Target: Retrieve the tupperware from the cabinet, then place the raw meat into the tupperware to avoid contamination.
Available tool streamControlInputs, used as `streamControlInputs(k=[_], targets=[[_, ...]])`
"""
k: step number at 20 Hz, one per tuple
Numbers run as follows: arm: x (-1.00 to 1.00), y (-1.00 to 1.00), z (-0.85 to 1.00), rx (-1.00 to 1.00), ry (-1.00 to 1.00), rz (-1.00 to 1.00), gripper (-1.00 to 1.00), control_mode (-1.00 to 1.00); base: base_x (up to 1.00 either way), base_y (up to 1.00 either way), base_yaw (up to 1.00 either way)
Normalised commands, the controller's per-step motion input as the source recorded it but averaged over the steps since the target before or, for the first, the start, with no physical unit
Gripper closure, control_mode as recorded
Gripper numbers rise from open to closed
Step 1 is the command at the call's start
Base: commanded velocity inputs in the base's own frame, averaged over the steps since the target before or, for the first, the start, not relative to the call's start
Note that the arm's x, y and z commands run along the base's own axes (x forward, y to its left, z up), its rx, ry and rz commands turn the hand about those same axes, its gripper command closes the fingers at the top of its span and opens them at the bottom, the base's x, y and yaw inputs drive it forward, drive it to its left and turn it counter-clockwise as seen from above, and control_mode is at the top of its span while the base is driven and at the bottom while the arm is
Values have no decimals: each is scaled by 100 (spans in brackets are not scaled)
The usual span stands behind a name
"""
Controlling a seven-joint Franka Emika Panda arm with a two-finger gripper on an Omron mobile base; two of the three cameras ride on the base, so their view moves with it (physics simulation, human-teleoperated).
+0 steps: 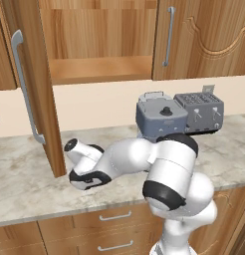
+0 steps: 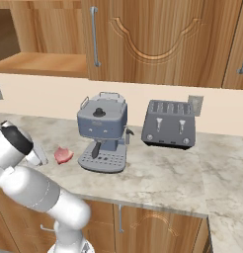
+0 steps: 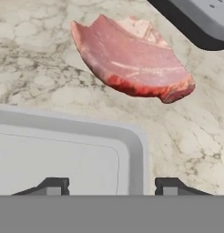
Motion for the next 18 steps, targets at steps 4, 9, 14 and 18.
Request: streamControlInputs(k=[4,9,14,18], targets=[[-35,-18,0,3,-6,0,-100,-100,0,0,0],[-38,-37,1,10,-10,0,-100,-100,0,0,0],[-10,-48,8,8,-9,0,-100,-100,0,0,0],[0,-52,13,9,-11,2,-100,-100,0,0,0]])
